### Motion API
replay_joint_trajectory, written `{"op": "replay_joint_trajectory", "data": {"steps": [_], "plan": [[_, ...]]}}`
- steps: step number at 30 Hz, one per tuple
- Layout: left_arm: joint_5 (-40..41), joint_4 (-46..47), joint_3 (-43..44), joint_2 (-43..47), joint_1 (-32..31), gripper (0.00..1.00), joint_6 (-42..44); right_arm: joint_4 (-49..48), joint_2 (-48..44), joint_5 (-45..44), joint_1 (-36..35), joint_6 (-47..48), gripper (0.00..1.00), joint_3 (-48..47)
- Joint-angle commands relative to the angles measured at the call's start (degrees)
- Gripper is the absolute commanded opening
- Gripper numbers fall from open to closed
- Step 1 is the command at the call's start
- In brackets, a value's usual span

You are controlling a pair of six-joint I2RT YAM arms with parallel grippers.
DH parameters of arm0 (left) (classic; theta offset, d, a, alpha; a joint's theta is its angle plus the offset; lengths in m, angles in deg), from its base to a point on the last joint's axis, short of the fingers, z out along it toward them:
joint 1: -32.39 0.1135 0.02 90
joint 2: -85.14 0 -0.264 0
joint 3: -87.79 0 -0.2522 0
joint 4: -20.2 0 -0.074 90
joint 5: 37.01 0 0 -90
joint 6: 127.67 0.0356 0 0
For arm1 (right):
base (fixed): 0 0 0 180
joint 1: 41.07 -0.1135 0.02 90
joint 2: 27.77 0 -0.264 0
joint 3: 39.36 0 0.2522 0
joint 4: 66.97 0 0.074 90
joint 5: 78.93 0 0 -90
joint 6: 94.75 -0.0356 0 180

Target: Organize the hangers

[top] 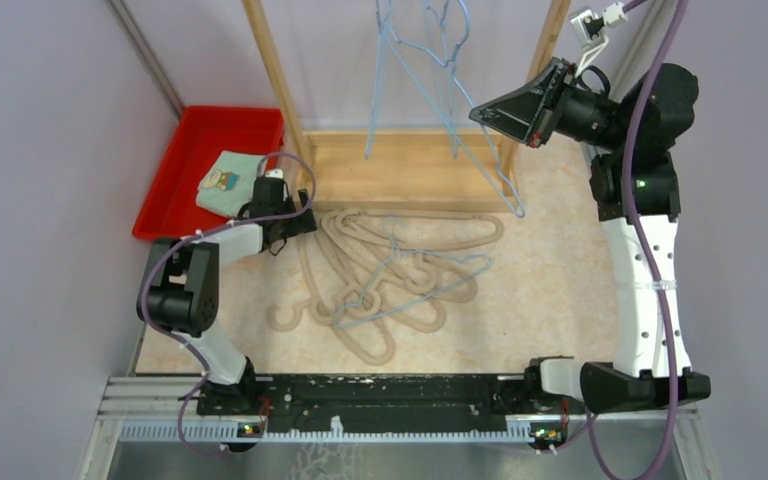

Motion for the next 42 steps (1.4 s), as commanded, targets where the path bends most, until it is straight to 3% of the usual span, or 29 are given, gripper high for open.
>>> {"op": "replay_joint_trajectory", "data": {"steps": [1, 8, 14, 23, 29, 35, 42], "plan": [[-0.7, 1.3, 1.7, -0.9, 0.3, 1.00, -0.2, -1.1, -3.1, 1.6, 1.2, -0.4, 0.00, -2.7], [-1.3, 1.3, 1.9, -1.2, 0.4, 1.00, -0.8, -0.4, -3.8, -5.8, 1.5, 2.0, 0.00, 1.0], [-1.0, 1.1, 1.8, -0.9, 0.4, 1.00, -0.6, -15.3, -3.2, -13.4, 1.5, -5.3, 0.00, 8.7], [-0.4, 1.0, 0.4, 0.0, 0.4, 1.00, -0.1, -32.2, 5.4, -15.3, 1.4, -14.5, 0.00, 4.5], [-0.3, 1.4, -0.6, 0.1, 0.4, 1.00, -0.8, -32.4, 10.7, -17.0, -0.8, -13.9, 0.00, 0.5], [0.0, 1.6, -1.3, 1.0, 0.4, 1.00, -0.9, -25.8, 16.8, -21.2, -6.7, -7.9, 0.00, -5.8], [0.8, 1.0, -2.4, 3.3, 0.4, 1.00, 0.3, -27.8, 21.5, -26.0, -7.9, -8.4, 0.00, -6.3]]}}
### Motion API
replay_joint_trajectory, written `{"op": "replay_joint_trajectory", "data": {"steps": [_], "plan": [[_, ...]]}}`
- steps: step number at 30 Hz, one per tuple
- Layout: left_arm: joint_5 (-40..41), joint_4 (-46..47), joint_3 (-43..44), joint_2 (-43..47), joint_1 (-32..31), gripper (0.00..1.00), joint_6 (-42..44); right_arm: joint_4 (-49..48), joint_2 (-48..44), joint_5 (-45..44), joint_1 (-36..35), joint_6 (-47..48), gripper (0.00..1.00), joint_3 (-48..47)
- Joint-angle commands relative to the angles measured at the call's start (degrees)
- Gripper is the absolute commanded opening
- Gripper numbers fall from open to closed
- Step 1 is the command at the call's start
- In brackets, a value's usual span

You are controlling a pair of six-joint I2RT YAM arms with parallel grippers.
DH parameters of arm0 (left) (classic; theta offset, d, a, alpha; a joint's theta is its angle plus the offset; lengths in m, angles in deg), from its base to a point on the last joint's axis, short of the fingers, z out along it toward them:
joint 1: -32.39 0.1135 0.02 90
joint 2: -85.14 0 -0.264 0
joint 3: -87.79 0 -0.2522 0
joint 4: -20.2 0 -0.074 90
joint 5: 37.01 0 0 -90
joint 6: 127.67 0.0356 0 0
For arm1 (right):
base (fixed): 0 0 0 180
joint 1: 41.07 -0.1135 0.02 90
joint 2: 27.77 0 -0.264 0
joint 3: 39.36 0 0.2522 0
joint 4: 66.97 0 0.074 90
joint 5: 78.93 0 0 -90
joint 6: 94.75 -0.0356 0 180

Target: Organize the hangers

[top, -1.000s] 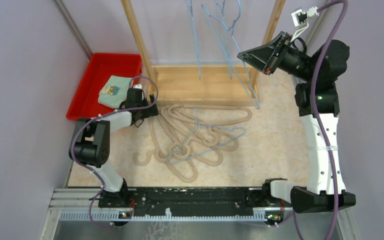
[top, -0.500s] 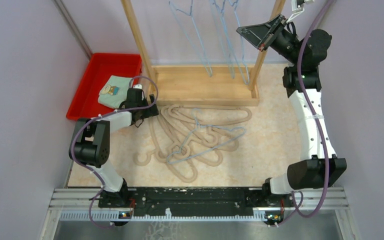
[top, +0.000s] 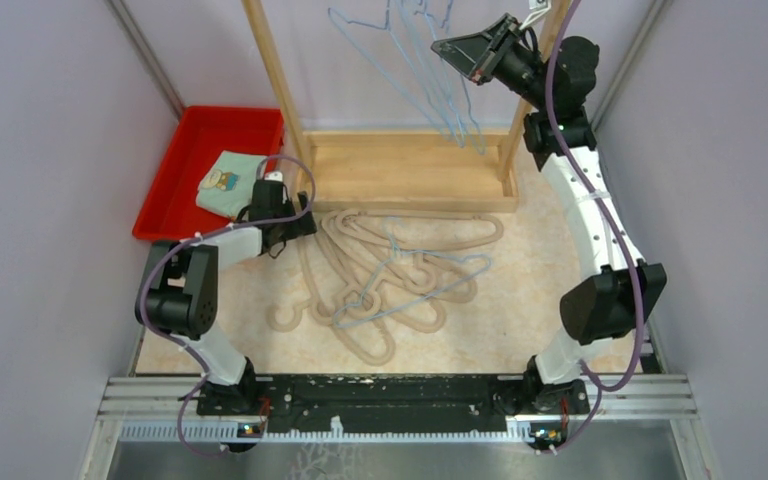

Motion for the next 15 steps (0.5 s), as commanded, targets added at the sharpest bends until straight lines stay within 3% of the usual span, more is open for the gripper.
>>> {"op": "replay_joint_trajectory", "data": {"steps": [1, 8, 15], "plan": [[1.3, -0.1, -1.4, 3.2, 0.4, 1.00, 0.6, -3.6, 1.4, -5.2, -0.2, 1.4, 0.00, -2.7], [2.1, -0.5, -3.4, 4.6, 0.4, 1.00, 0.8, -2.3, 6.1, -5.8, -0.3, 1.5, 0.00, -3.2], [2.2, -0.4, -3.4, 4.7, 0.5, 1.00, 0.8, 1.8, 2.5, -7.2, -0.4, 4.9, 0.02, -0.1]]}}
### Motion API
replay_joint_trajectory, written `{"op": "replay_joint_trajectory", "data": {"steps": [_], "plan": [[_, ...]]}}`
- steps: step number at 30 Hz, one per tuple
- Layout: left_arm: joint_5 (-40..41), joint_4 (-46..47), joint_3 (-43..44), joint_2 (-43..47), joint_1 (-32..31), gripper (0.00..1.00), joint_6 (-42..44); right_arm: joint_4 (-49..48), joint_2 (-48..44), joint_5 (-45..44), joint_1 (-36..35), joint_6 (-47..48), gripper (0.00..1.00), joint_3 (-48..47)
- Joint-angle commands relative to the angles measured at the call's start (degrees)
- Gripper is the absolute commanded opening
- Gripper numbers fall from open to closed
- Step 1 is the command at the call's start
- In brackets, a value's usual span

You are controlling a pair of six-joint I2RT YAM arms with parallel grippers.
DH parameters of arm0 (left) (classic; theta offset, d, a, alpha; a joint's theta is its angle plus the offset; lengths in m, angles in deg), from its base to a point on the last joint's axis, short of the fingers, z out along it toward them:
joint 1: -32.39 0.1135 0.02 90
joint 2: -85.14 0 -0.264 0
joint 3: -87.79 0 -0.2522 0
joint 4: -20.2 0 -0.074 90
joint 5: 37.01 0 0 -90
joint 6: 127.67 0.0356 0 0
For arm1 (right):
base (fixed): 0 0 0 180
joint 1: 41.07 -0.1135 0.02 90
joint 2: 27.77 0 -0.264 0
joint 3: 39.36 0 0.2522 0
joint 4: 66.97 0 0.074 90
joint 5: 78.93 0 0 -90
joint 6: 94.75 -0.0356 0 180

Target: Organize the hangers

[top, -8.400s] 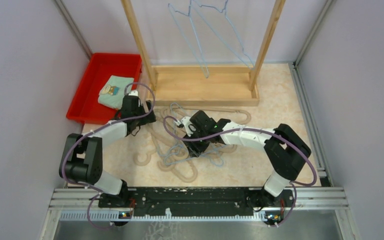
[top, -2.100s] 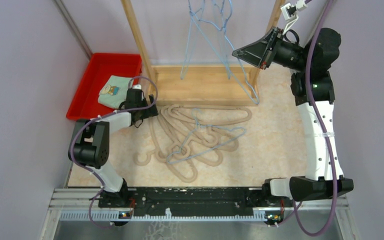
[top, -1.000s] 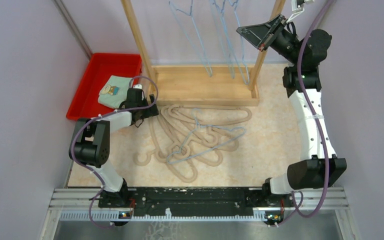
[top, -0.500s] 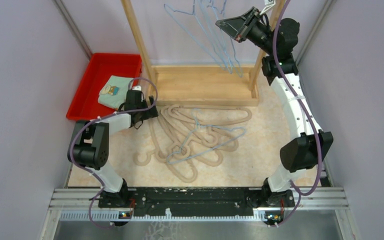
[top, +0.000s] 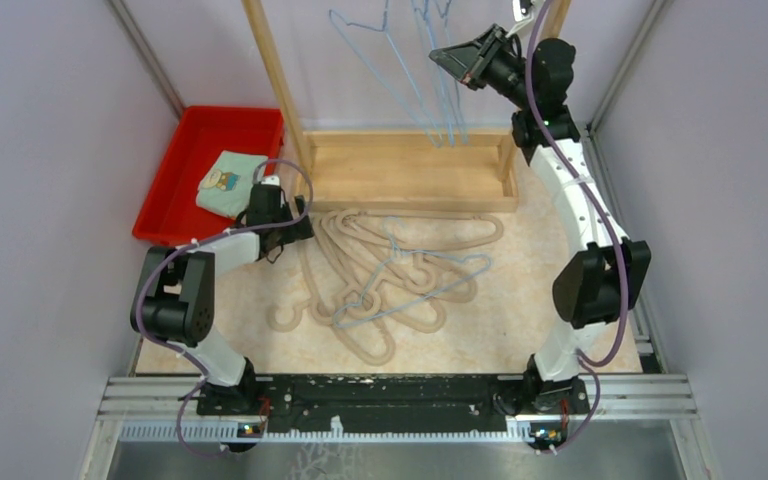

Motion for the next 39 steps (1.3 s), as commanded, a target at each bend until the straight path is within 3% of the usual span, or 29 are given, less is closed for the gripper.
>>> {"op": "replay_joint_trajectory", "data": {"steps": [1, 5, 6, 9, 15, 22, 26, 29, 35, 39], "plan": [[0.4, -0.2, -0.3, 1.5, 0.4, 1.00, 0.4, -0.1, -6.3, -2.6, -0.2, 3.7, 0.08, 0.7], [-0.1, 0.1, -0.2, 1.3, 0.4, 1.00, 0.0, 3.4, -11.9, -5.6, -0.2, 7.3, 0.47, 3.5], [-0.1, 0.1, -0.2, 1.3, 0.4, 1.00, 0.0, 4.5, -13.0, -6.1, -0.2, 8.2, 0.63, 3.9], [-0.1, 0.3, -0.1, 1.1, 0.4, 1.00, 0.1, 8.0, -15.8, -6.4, -0.2, 11.0, 0.72, 4.7], [-0.7, 0.6, -0.1, 0.9, 0.4, 1.00, -0.2, 15.8, -23.0, -7.1, -1.8, 17.9, 0.79, 6.7], [-1.4, 0.6, 0.1, 0.5, 0.4, 1.00, -0.5, 33.2, -23.7, -10.5, -14.7, 33.1, 0.78, 1.7], [-2.0, 0.5, 0.1, 1.0, 0.4, 1.00, -0.5, 42.8, -21.2, -18.8, -26.3, 40.7, 0.77, 0.6], [-2.0, 0.5, -0.3, 1.2, 0.4, 1.00, -0.6, 47.8, -17.7, -21.0, -31.2, 43.6, 0.75, -0.1], [-2.5, 0.6, -1.2, 1.9, 0.4, 1.00, -1.1, 56.4, -9.0, -25.9, -39.2, 51.0, 0.70, 1.9], [-2.1, 0.8, -1.8, 2.0, 0.4, 1.00, -0.8, 54.9, -7.8, -28.2, -40.1, 51.3, 0.66, 11.0]]}}
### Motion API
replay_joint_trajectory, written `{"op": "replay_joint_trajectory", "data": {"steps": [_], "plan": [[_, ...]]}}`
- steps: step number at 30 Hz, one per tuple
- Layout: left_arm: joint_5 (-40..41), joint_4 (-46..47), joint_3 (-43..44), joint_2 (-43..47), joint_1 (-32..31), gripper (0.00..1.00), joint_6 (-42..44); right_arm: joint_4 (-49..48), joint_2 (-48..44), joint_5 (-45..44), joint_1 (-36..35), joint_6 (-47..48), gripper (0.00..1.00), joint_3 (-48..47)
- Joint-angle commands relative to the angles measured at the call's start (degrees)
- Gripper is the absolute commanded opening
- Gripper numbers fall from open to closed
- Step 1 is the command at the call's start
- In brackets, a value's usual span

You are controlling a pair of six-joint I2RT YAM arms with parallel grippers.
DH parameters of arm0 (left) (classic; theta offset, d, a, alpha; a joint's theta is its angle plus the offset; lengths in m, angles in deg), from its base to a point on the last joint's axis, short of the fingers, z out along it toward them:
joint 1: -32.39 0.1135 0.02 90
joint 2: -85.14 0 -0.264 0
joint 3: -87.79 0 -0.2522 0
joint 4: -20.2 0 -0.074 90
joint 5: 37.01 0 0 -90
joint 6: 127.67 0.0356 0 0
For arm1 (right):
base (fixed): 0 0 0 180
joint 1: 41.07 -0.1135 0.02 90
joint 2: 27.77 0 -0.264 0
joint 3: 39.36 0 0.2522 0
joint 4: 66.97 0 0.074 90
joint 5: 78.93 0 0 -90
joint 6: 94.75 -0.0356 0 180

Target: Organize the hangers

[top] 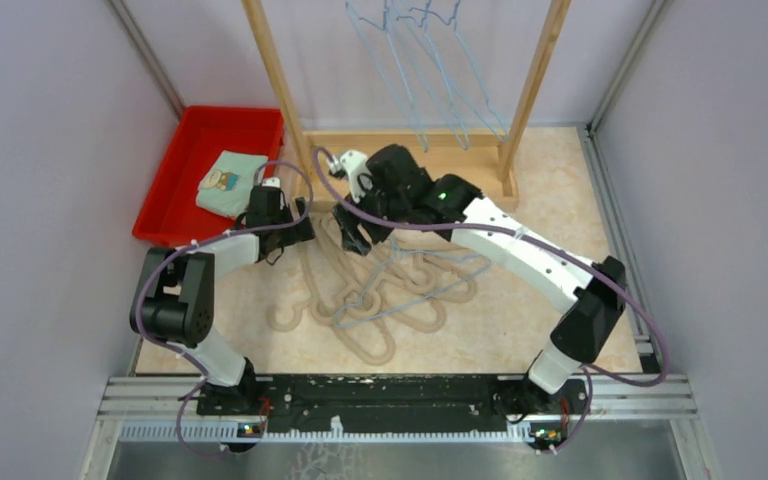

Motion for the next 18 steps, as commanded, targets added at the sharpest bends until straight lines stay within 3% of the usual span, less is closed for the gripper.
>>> {"op": "replay_joint_trajectory", "data": {"steps": [1, 5, 10, 13, 18], "plan": [[-0.2, 0.5, -1.1, 1.8, 0.2, 1.00, -0.3, 0.7, -0.6, -5.8, -1.0, 2.6, 0.66, 9.1], [-1.1, 0.5, -1.2, 1.8, 0.3, 1.00, 0.1, -0.9, -0.4, -7.4, -0.5, -1.7, 0.65, 15.6], [-17.6, 3.1, -1.6, 4.1, -0.6, 0.99, 6.0, -5.6, -1.3, -10.2, 1.6, -9.6, 0.64, 20.6], [-27.4, 3.5, -2.2, 8.0, -3.7, 1.00, 9.3, -6.0, -2.8, -15.3, 2.4, -11.3, 0.64, 21.2], [-32.0, -3.1, -0.2, 12.6, -12.2, 0.97, 14.5, -6.4, -8.9, -20.5, 5.7, -14.0, 0.65, 23.8]]}}
